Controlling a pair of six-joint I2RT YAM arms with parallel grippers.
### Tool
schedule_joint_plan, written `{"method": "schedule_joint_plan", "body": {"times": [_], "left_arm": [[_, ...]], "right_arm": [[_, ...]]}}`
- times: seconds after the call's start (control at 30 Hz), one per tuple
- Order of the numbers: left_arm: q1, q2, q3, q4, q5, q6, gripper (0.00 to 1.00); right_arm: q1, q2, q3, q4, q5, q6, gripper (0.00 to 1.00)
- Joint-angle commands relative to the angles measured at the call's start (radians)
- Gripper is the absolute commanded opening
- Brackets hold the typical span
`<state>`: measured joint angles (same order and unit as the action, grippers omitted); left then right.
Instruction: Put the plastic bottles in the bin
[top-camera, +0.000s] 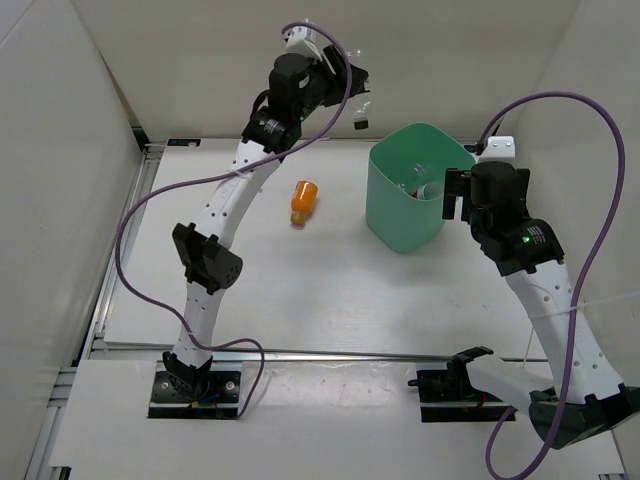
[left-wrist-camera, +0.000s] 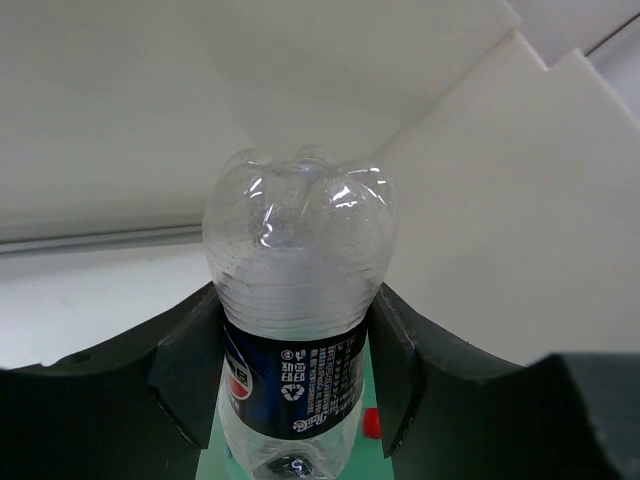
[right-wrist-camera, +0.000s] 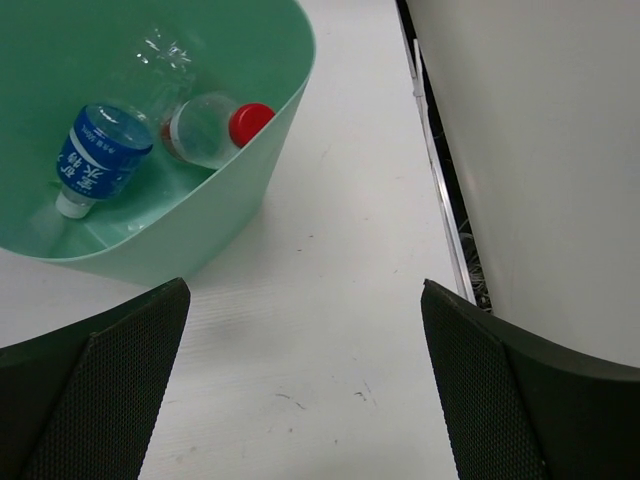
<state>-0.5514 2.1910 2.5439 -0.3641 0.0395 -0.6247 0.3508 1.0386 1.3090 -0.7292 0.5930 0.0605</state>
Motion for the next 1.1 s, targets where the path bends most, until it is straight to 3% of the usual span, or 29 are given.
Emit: {"method": "schedule_joint_plan", "body": {"times": [0.0, 0.33, 0.47, 0.6, 0.67, 0.73, 0.83, 1.0, 1.07], "left_arm": [[-0.013, 0.053, 0.024, 0.129, 0.117, -0.193, 0.15], [-0.065, 0.131, 0.012, 0.249, 0.201, -0.305, 0.18], [-0.085, 0.131, -0.011, 0.270, 0.259, -0.354, 0.29], [-0.122, 0.131, -0.031, 0.280, 0.344, -0.365, 0.55], [-0.122, 0.122, -0.040, 0.280, 0.404, -0.337, 0.83], [-0.122, 0.106, -0.065, 0.280, 0.416, -0.294, 1.00], [-0.122, 0.058, -0.119, 0.280, 0.395, -0.248, 1.00], [-0.007, -0.057, -0.228, 0.269, 0.381, -0.153, 1.00], [0.040, -0.132, -0.312, 0.219, 0.262, -0.075, 1.00]], "right_arm": [[-0.003, -0.011, -0.004, 0.047, 0.054, -0.005, 1.00], [-0.003, 0.020, 0.039, 0.037, 0.045, 0.004, 1.00], [-0.003, 0.031, 0.039, 0.028, 0.036, 0.024, 1.00], [-0.003, 0.040, 0.039, 0.028, 0.036, 0.036, 1.00], [-0.003, 0.040, 0.039, 0.019, 0.024, 0.045, 1.00], [-0.003, 0.040, 0.039, 0.019, 0.013, 0.054, 1.00], [-0.003, 0.040, 0.039, 0.019, 0.013, 0.055, 1.00], [-0.003, 0.031, 0.030, 0.019, 0.024, 0.055, 1.00], [-0.003, 0.020, 0.021, 0.019, 0.045, 0.033, 1.00]]}}
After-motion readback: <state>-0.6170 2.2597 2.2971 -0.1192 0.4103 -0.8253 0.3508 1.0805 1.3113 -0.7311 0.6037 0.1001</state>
